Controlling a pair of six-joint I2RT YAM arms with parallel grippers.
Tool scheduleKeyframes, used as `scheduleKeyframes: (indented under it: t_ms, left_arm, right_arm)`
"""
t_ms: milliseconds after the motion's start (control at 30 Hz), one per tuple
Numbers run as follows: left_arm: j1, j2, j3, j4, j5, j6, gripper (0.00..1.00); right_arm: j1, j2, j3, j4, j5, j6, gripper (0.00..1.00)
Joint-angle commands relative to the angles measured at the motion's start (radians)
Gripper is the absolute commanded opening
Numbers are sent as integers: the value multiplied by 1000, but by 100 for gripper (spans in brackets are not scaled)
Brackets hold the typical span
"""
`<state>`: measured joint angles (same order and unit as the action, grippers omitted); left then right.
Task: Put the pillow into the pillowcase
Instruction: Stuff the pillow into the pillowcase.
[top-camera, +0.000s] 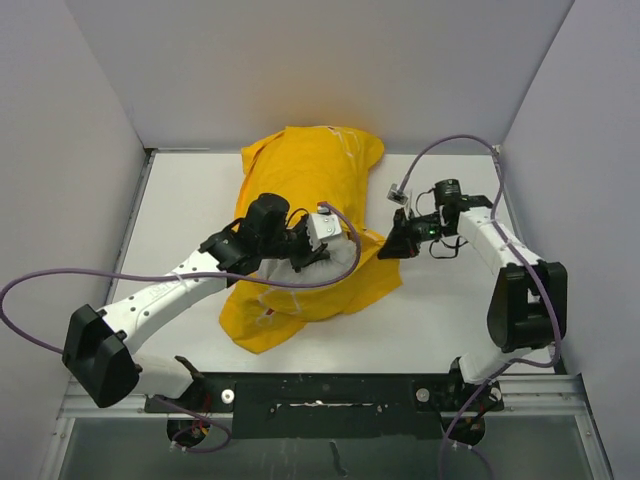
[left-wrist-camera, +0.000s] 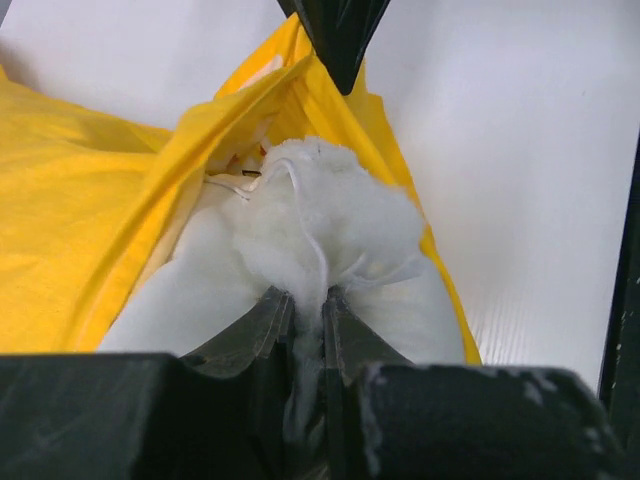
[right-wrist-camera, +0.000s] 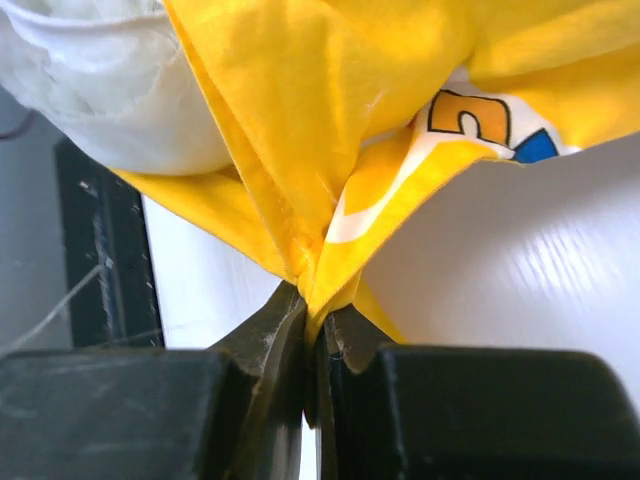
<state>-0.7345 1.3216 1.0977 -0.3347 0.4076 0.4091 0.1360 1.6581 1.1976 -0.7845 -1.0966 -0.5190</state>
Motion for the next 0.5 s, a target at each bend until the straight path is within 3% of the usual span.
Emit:
scheduleKeyframes:
  t_ms: [0,200,333,467]
  left_arm:
    - [-31,102,70,126,72,-126,0]
    - [-97,344,178,215,47,-221,0]
    - [-116,483,200,279,42,-253,0]
    - [-116,536,124,407,44,-315,0]
  right_arm:
    - [-145,-125,16,-255,173,-276,0]
    - [-410,-233,-20,-232,241,-353,0]
    - [-434,-226,-52,-200,295,-368,0]
    - [-437,-204,-66,-244,287,-478,0]
